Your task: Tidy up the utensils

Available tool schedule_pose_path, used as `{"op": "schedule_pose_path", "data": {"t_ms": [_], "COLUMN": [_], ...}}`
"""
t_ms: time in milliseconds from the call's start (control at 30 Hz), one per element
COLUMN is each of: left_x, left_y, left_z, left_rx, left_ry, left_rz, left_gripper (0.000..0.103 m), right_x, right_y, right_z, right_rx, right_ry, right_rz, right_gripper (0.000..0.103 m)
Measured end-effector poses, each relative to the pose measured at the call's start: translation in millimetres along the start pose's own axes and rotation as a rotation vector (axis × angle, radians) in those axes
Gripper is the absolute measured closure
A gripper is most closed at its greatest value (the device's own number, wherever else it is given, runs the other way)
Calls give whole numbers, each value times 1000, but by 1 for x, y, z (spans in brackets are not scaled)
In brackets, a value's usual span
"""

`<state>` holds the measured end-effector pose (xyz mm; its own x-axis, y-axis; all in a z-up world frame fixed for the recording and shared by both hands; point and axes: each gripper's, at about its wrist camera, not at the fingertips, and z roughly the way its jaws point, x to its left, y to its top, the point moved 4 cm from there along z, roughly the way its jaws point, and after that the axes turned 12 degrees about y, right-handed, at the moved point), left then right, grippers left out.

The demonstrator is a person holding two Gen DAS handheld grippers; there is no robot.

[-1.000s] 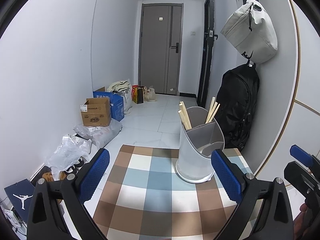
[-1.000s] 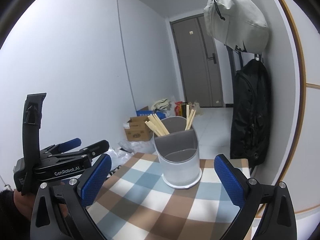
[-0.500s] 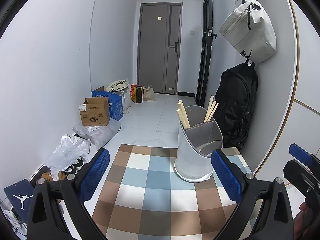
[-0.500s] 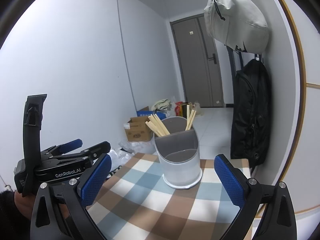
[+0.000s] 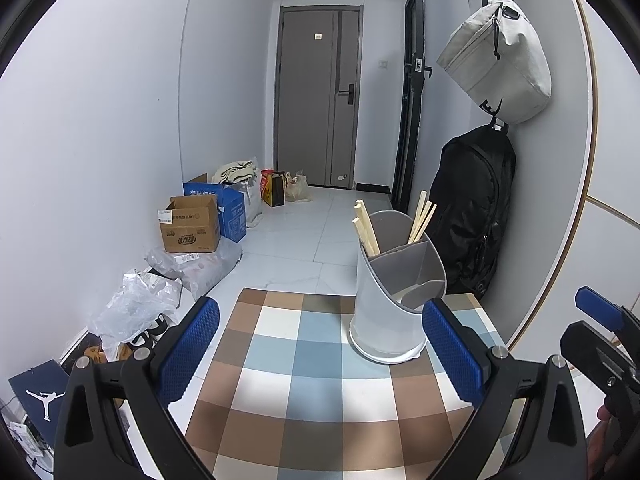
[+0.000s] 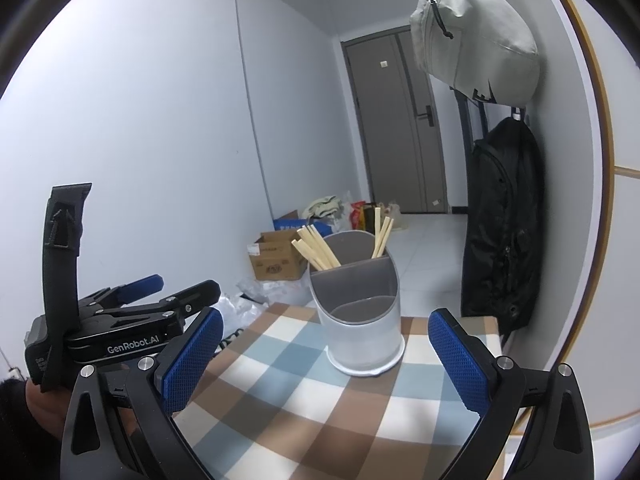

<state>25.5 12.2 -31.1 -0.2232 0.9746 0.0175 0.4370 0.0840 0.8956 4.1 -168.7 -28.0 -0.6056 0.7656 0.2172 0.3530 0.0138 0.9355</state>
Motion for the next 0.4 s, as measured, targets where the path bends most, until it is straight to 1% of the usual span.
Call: {"op": "schedule_pose_path", "data": {"t_ms": [400], "left_x": [1], "left_y": [0], "left_z": [1], "left_rx": [13], "left_ry": [9], "left_rz": [6], "left_gripper": [4], "right_x": [0], "right_y": [-1], "right_z": [3], "right_rx": [7], "right_ry": [0], "right_rz": [10], "right_gripper": [0]}}
